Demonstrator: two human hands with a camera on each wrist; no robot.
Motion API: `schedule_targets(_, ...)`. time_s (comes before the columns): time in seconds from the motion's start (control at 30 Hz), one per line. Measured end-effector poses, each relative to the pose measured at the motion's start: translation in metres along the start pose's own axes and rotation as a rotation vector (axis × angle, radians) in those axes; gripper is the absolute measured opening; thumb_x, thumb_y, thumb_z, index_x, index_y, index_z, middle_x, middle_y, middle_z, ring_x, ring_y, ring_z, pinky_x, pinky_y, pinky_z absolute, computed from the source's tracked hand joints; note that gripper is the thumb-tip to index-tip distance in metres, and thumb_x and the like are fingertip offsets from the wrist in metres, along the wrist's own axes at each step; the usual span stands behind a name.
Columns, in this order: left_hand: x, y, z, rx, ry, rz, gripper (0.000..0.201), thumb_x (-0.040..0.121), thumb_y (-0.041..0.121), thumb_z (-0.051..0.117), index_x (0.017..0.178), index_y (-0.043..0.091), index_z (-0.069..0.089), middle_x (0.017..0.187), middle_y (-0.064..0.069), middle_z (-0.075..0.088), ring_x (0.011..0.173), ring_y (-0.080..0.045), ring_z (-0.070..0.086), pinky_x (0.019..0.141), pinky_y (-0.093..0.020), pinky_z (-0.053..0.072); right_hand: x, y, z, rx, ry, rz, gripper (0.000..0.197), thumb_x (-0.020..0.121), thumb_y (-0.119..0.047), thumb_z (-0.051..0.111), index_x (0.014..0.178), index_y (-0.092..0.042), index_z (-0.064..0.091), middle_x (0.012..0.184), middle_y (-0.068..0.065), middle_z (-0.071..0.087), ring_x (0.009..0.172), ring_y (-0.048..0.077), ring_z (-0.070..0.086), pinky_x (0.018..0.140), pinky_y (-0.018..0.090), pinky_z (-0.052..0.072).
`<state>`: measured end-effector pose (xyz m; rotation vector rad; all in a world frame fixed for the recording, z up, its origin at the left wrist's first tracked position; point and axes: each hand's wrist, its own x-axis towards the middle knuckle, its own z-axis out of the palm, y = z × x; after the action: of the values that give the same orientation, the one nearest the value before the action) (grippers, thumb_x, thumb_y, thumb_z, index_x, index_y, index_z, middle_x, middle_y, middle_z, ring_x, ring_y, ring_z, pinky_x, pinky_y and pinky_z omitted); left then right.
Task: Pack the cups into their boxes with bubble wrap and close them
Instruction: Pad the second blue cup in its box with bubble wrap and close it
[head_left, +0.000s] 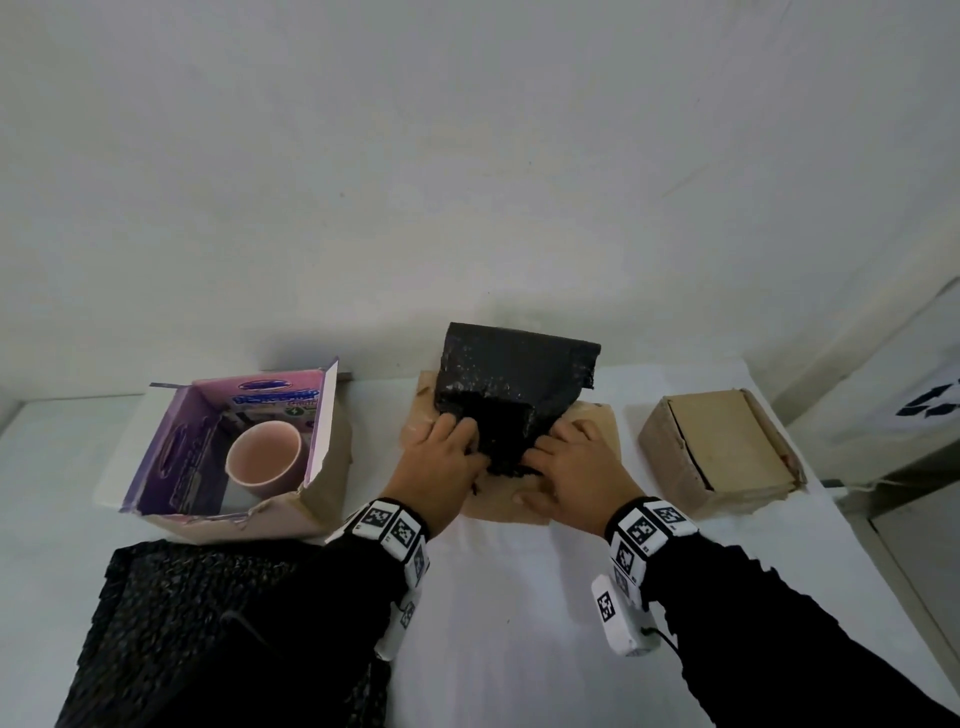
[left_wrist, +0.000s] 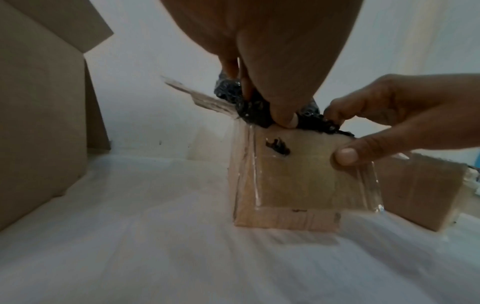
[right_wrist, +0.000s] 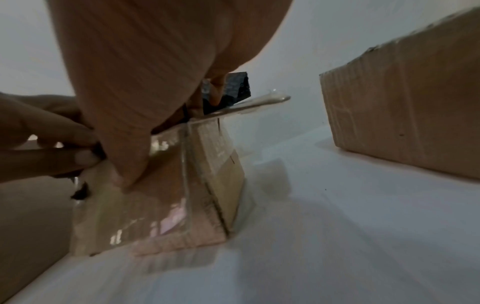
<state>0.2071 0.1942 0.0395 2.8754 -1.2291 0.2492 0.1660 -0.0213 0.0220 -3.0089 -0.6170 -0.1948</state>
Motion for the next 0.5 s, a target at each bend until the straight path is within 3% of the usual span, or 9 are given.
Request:
schedule_targets(0.1,-0.003,-0.009,0.007,-0.225,0.023,-0.079,0.031,0.069,0.006,0.074,0.093,0.023,0.065,0.089,0.000,0.052,0.071,-0.021,0.054,0.056,-0.034,0.050,-0.003,0.003,0.006,-0.024,0.052,-0.008,0.038,0.080,-0.060,0.049,0.078,-0.026,0.067,0.085,-0.007,0.057,0.082,0.019,0.051,0.075,0.037,0.036)
schedule_targets(0.2,-0.004,-0.016,0.003,-0.267,0.024,-0.115,0.022,0.074,0.007,0.073,0.085,0.022,0.062,0.090,0.003,0.054,0.062,-0.018,0.054,0.045,-0.034,0.048,-0.003,-0.003,0.009,0.051,0.083,0.021,0.036,0.080,-0.053,0.048,0.103,-0.026,0.055,0.086,-0.007,0.062,0.080,0.018,0.056,0.079,0.035,0.031)
schedule_targets(0.27,-0.004,-0.017,0.000,-0.269,0.021,-0.106,0.018,0.074,0.007,0.073,0.084,0.021,0.065,0.088,0.003,0.056,0.060,-0.018,0.055,0.045,-0.032,0.048,-0.003,-0.007,0.011,0.058,0.090,0.018,0.033,0.081,-0.048,0.048,0.106,-0.027,0.051,0.084,-0.009,0.063,0.077,0.017,0.057,0.079,0.035,0.032)
schedule_targets(0.43,0.004,-0.016,0.002,-0.246,-0.014,-0.047,0.034,0.064,-0.003,0.071,0.086,0.022,0.069,0.080,0.005,0.062,0.060,-0.019,0.061,0.047,-0.027,0.048,-0.004,-0.004,0.017,-0.018,0.112,0.031,0.028,0.084,-0.049,0.045,0.084,-0.028,0.063,0.084,-0.010,0.060,0.084,0.018,0.052,0.077,0.037,0.029)
schedule_targets(0.5,0.006,-0.013,-0.003,-0.157,-0.016,0.046,0.030,0.061,0.005,0.074,0.083,0.026,0.071,0.072,0.009,0.065,0.062,-0.016,0.062,0.058,-0.027,0.047,-0.004,-0.003,0.016,-0.046,0.099,0.032,0.028,0.083,-0.048,0.044,0.082,-0.029,0.064,0.086,-0.009,0.057,0.084,0.018,0.052,0.076,0.038,0.028)
